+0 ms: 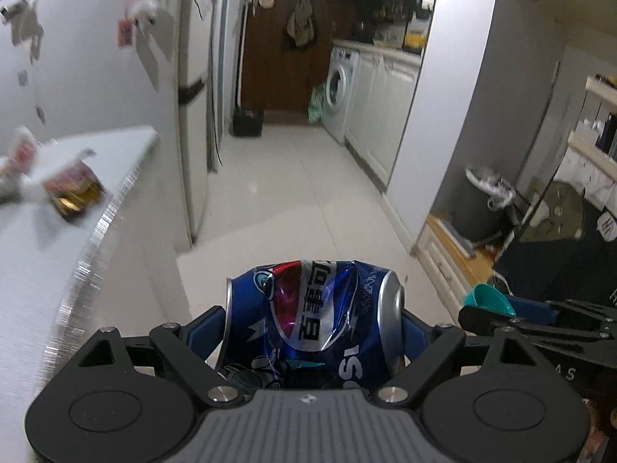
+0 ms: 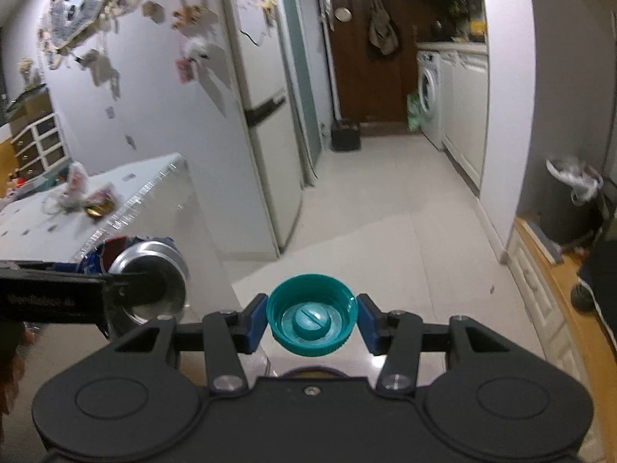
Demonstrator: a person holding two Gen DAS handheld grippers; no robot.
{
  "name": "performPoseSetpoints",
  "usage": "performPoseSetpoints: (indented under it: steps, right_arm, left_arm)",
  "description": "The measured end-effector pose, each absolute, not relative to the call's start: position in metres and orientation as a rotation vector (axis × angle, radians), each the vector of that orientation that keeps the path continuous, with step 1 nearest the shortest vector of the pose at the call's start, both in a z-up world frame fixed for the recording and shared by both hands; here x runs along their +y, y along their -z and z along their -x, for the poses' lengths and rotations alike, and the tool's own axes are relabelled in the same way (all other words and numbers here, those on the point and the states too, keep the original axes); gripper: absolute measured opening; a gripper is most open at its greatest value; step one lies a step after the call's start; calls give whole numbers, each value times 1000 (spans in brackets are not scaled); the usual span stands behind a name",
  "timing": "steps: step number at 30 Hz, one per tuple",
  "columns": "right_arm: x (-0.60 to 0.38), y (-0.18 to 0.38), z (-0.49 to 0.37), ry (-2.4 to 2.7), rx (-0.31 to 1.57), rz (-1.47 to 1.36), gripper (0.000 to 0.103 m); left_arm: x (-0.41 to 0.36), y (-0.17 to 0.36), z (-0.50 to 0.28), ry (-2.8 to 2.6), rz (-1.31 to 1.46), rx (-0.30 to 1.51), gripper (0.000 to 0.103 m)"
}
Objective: Collect trash
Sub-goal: 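Carry the Pepsi can and teal cap over the yellow bin with both tools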
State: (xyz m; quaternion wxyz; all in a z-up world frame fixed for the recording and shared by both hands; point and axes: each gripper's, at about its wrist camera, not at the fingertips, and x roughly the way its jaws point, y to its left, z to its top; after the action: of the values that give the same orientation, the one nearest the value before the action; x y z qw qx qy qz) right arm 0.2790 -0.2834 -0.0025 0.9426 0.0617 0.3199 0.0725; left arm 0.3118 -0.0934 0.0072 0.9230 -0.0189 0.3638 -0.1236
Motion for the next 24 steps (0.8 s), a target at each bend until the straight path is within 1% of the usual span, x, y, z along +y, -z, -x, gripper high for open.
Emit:
performPoseSetpoints:
  steps: [6, 10, 20, 24]
  right_arm:
    - [-289, 49, -299, -93, 733, -197, 50]
    - [-291, 92, -319, -75, 821, -277, 50]
    - [-286, 191, -356, -42, 1043, -261, 50]
    - [-287, 217, -367, -46, 1104, -265, 50]
  left_arm:
    - [-110, 42, -345, 245, 65, 832, 90]
    - [-113, 81, -362, 242, 81, 904, 90]
    - [-104, 179, -405, 197, 105, 1067, 91]
    - [-103, 217, -418, 187, 124, 1131, 91]
